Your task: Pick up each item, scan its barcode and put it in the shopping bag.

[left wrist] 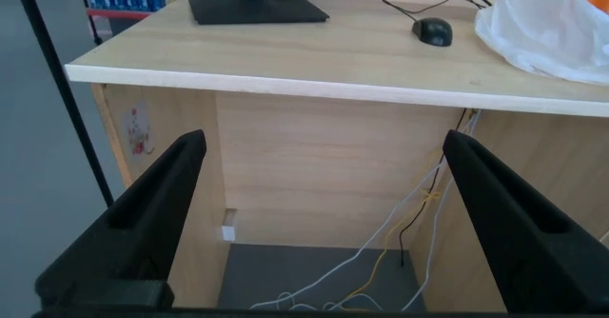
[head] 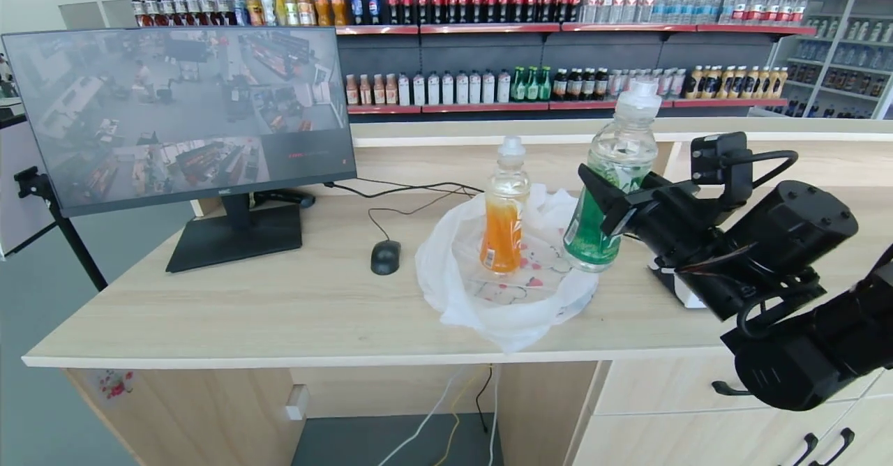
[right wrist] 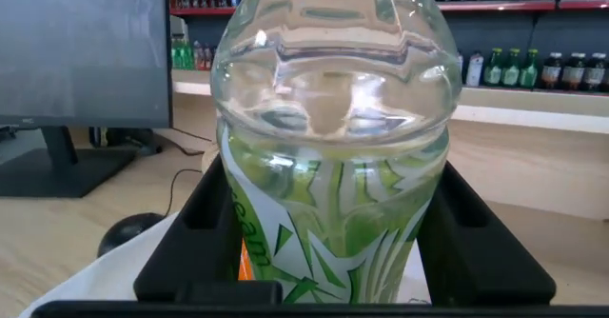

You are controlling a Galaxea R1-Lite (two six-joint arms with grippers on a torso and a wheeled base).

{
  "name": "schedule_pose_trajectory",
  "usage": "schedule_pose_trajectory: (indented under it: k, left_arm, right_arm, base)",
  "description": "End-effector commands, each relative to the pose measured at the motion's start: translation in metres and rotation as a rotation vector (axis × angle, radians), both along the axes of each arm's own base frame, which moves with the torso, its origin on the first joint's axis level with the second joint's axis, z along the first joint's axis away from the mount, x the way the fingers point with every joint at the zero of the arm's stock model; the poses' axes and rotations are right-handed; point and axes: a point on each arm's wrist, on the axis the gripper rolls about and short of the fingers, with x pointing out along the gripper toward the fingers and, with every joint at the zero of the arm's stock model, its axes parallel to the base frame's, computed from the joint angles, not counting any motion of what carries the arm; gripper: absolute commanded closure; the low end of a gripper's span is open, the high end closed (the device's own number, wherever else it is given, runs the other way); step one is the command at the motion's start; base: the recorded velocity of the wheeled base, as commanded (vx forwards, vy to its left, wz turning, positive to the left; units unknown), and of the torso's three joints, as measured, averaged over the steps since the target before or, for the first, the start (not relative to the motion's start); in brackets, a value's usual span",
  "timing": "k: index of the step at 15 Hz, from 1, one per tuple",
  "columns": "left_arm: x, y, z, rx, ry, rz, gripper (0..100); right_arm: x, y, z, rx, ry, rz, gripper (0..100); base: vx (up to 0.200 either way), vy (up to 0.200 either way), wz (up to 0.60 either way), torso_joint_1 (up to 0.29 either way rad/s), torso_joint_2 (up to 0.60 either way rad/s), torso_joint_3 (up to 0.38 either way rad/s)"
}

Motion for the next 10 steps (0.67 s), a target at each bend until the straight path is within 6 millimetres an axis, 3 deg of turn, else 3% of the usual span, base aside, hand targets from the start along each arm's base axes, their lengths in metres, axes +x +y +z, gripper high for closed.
schedule_pose_trajectory:
  k: [1, 10]
  left_arm:
    - [0.0, 0.0, 0.0, -0.001, -0.001, 0.0, 0]
    - [0.0, 0.0, 0.0, -0.001, 0.001, 0.0, 0]
  right_arm:
    - [0.018, 0.009, -0.019, -0.017, 0.037, 0.011, 100]
    - [0.061, 0.026, -0.038, -0.008, 0.009, 0.012, 100]
  base:
    - [0.0, 0.0, 0.0, 0.0, 0.0, 0.0]
    - [0.0, 0.0, 0.0, 0.0, 0.0, 0.0]
